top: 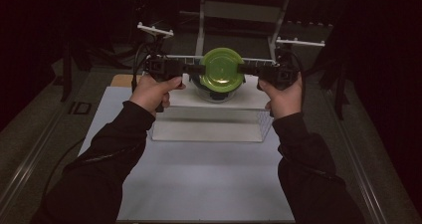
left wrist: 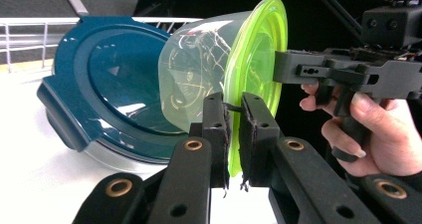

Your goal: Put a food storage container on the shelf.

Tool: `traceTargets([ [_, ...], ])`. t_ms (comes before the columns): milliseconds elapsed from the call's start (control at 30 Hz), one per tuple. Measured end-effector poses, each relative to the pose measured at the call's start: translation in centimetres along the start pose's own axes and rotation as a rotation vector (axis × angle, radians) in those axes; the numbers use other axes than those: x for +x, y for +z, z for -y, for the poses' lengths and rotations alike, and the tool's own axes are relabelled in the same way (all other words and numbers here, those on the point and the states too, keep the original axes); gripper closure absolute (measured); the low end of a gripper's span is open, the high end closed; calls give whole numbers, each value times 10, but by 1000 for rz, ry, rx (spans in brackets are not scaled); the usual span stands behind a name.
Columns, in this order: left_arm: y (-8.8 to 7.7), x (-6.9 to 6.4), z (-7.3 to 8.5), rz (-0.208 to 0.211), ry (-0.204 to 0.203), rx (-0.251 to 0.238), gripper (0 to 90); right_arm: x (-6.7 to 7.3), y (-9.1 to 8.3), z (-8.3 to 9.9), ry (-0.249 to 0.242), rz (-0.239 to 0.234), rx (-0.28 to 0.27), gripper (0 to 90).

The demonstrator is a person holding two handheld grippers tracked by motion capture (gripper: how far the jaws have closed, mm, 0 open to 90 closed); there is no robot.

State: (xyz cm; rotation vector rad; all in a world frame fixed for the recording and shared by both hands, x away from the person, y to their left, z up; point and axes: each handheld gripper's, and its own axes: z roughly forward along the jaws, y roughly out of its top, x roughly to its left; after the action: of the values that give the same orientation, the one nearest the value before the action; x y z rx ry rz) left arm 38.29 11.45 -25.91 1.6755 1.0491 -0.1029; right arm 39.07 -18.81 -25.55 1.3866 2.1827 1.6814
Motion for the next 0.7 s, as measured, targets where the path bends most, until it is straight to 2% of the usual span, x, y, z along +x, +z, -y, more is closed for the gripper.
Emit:
traceTargets([
  [67, 1, 3, -1, 13, -23, -11, 815, 0, 1, -1, 6, 7, 0, 797],
  [133, 2, 5, -2, 26, -35, -15, 810, -3, 2, -3, 28, -6, 1, 793],
  [300, 5, 11, -7, 21, -59, -26, 787, -3, 6, -8, 39, -3, -2, 761],
  [467, 8, 17, -10, 5, -67, -39, 751, 0, 11, -13, 29, 38, -1, 720],
  [700, 14, 25, -14, 2, -77, -53, 715, -3, 18, -19, 45, 71, -8, 703],
])
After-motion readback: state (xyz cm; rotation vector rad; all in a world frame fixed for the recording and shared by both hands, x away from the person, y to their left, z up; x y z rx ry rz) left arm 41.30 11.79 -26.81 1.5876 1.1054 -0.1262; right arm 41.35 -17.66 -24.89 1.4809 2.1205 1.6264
